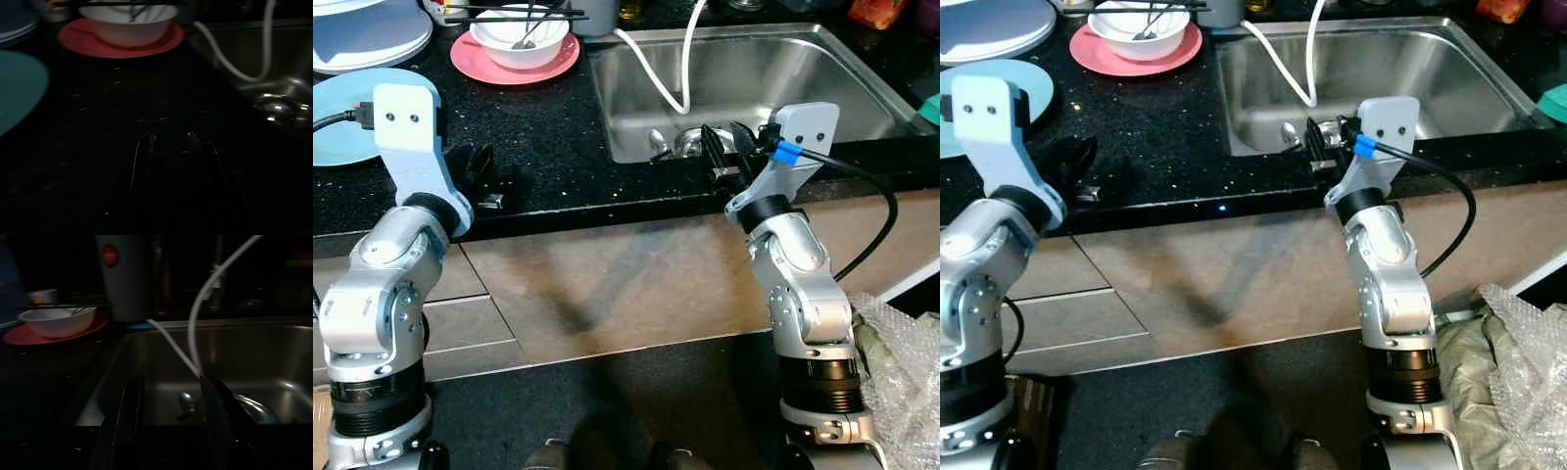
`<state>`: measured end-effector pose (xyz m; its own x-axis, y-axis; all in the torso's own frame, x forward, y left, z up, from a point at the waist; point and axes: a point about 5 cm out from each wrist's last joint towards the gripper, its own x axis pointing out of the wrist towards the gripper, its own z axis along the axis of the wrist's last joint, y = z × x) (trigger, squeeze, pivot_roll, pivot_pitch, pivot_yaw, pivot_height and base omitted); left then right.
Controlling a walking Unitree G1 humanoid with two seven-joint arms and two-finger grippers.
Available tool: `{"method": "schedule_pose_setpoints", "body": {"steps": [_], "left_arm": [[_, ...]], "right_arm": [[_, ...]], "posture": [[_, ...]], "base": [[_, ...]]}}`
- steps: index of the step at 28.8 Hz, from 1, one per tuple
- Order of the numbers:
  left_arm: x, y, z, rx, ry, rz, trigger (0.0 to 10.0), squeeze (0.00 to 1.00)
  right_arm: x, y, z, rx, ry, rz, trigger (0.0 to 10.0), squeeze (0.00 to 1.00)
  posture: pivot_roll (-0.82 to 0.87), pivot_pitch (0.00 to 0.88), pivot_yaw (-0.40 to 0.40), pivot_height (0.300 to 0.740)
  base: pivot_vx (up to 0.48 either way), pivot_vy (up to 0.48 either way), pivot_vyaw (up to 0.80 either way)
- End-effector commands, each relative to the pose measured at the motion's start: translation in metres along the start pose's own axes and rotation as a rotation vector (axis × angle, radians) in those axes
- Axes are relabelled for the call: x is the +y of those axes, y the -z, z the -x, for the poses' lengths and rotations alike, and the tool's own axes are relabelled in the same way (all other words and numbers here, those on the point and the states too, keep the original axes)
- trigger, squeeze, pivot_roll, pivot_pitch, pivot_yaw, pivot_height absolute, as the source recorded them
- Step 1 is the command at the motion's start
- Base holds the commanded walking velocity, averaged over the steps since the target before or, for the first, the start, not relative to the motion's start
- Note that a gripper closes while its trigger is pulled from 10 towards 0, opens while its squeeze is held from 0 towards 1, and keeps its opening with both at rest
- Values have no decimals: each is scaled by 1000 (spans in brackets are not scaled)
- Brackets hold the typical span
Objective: Kitchen organization
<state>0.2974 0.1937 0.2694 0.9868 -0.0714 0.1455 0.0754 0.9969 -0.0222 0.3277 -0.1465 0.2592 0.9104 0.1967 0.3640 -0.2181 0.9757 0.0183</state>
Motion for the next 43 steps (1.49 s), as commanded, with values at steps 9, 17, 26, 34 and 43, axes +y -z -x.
{"method": "schedule_pose_setpoints", "body": {"steps": [9,17,26,34,43], "left_arm": [[6,8,2,-3,-5,24,10000,0],[-1,27,8,74,69,67,10000,0],[-20,33,21,92,284,78,10000,0],[-64,97,70,552,751,78,10000,0],[-34,145,60,684,295,41,10000,0]], "right_arm": [[-1,6,4,43,-20,-38,10000,0],[4,26,10,145,-54,-77,10000,0],[9,36,18,213,-104,-133,10000,0],[25,94,92,722,-608,-95,10000,0],[23,134,101,843,-379,-27,10000,0]], "posture": [[50,136,2,740],[51,144,-2,740],[55,147,-5,740],[49,145,10,740],[39,141,8,740]], "base": [[0,0,0],[0,0,0],[0,0,0],[0,0,0],[0,0,0]]}}
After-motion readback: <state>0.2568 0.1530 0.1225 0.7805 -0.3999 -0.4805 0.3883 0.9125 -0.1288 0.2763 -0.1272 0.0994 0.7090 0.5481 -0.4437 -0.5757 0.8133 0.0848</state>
